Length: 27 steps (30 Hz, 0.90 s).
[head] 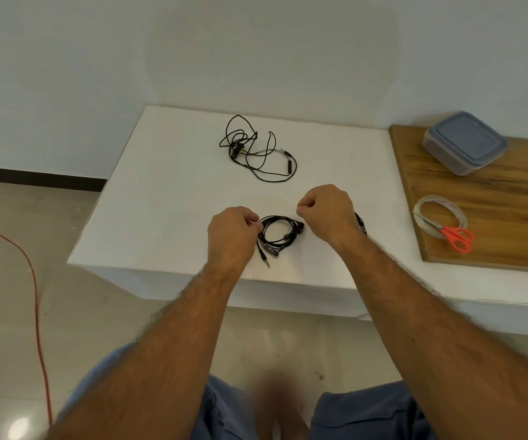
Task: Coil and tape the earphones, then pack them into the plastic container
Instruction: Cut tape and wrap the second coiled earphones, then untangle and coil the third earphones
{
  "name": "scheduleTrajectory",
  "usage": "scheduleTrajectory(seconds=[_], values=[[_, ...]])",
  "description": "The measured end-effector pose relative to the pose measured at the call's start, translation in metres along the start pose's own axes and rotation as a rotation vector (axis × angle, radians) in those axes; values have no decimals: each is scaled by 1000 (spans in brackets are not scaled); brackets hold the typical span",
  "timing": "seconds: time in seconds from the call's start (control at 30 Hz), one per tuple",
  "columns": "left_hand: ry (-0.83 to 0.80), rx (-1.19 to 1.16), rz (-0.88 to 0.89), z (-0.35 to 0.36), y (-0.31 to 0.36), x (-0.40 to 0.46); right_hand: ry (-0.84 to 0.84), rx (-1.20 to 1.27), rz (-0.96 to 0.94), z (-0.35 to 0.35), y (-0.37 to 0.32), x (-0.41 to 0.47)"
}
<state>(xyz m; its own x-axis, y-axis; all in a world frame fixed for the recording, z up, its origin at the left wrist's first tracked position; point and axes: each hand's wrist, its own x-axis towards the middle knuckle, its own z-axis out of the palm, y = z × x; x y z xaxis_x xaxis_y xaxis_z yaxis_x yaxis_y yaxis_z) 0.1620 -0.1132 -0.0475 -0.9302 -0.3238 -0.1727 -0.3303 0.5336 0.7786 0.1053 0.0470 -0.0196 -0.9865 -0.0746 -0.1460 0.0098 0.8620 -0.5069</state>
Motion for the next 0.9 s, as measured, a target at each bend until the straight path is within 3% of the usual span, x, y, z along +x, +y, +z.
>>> scheduleTrajectory(seconds=[0.13, 0.63, 0.8, 0.9], values=[[6, 36, 36, 1, 3, 2, -37, 67, -26, 2, 0, -4], [162, 84, 174, -15, 20, 61, 77, 103, -72, 3, -18, 58], [224, 170, 239, -32, 34, 109, 95, 55, 60, 2, -19, 95], [144, 299, 230, -36, 35, 138, 48, 49, 144, 10, -19, 113]])
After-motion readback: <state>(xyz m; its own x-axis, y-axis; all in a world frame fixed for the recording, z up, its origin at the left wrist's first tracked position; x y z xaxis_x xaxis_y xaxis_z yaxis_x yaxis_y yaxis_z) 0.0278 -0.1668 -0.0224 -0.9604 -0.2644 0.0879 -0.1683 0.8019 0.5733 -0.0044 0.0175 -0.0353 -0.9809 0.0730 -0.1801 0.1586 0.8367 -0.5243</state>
